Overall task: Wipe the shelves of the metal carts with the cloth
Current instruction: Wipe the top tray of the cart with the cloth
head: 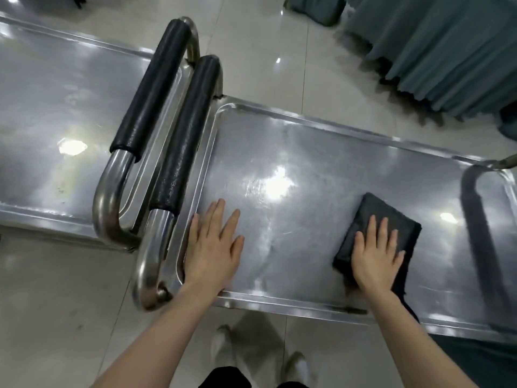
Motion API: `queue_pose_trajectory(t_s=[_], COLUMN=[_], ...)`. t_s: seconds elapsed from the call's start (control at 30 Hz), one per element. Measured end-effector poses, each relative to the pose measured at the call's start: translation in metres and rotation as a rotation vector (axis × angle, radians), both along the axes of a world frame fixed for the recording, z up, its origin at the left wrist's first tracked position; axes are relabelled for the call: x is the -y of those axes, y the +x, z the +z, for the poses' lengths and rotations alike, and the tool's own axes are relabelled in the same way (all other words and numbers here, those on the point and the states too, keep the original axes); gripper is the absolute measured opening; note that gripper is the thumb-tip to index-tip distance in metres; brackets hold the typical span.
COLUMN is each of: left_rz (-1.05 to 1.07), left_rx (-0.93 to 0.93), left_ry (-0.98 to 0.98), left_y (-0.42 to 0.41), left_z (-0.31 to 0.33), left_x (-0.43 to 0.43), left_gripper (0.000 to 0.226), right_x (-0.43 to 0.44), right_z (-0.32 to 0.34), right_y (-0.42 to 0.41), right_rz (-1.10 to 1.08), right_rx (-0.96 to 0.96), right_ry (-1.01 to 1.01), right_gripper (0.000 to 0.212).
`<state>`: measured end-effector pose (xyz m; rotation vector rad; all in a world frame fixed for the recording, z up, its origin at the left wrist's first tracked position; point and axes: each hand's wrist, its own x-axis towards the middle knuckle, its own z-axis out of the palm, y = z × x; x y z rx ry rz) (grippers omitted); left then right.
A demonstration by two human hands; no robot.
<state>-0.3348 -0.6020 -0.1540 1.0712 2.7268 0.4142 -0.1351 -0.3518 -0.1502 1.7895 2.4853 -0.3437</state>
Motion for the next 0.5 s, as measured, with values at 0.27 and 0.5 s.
queue_pose_trajectory(t_s=[0.27,0.5], left_rz=[0.301,0.212], left_rx=[0.114,0.082], left_ry=[0.421,0.240], left_y=[-0.004,-0.005], left_z=[-0.001,-0.001], left_x=[0.000,-0.001], left_gripper=[0.046,0.048], right_x=[0.101,0.013], right_z=[-0.004,-0.007], right_y=[-0.213,-0.189], right_rz=[1.031,0.705], right_rx=[-0.054,-0.047], right_ry=[0.008,0.030], right_gripper=[0.054,0.054])
